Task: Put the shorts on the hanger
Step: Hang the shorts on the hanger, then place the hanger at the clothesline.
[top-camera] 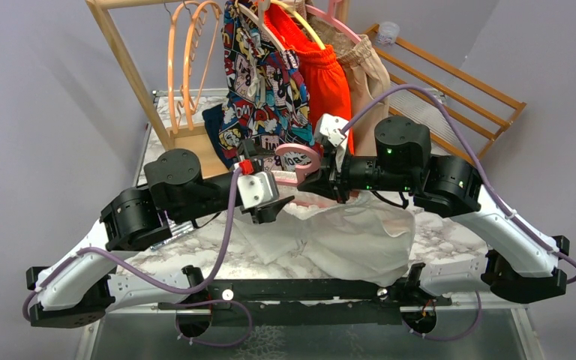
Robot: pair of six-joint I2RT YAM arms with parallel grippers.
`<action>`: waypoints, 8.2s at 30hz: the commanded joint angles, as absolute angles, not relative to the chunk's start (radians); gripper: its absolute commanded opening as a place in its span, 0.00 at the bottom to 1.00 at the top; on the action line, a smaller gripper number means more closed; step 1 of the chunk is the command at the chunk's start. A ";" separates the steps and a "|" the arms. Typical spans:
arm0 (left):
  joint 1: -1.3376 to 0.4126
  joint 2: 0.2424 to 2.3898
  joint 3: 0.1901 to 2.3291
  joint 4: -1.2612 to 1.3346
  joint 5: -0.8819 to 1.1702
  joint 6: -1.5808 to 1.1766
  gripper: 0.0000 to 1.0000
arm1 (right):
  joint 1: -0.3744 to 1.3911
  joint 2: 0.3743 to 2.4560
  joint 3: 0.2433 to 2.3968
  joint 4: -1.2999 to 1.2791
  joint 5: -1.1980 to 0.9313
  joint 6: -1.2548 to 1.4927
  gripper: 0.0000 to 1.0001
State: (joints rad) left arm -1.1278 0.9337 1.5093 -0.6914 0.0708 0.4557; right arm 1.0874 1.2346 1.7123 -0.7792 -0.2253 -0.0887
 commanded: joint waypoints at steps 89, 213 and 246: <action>-1.130 0.862 1.464 -0.861 0.144 0.428 0.65 | 1.093 0.974 1.562 -0.875 -0.251 -0.275 0.01; -1.130 0.204 0.951 -0.439 -0.279 0.129 0.88 | 0.923 2.232 2.603 -0.163 0.506 0.210 0.01; -1.129 0.166 0.913 -0.444 -0.288 0.090 0.88 | 0.922 2.092 2.500 -0.237 0.264 0.233 0.46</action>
State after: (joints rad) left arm -1.1290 0.1936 0.9241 -0.4606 -0.2821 0.1123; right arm 0.9211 2.1792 2.5076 -0.2314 0.3191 0.2447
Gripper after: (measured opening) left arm 0.887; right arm 0.431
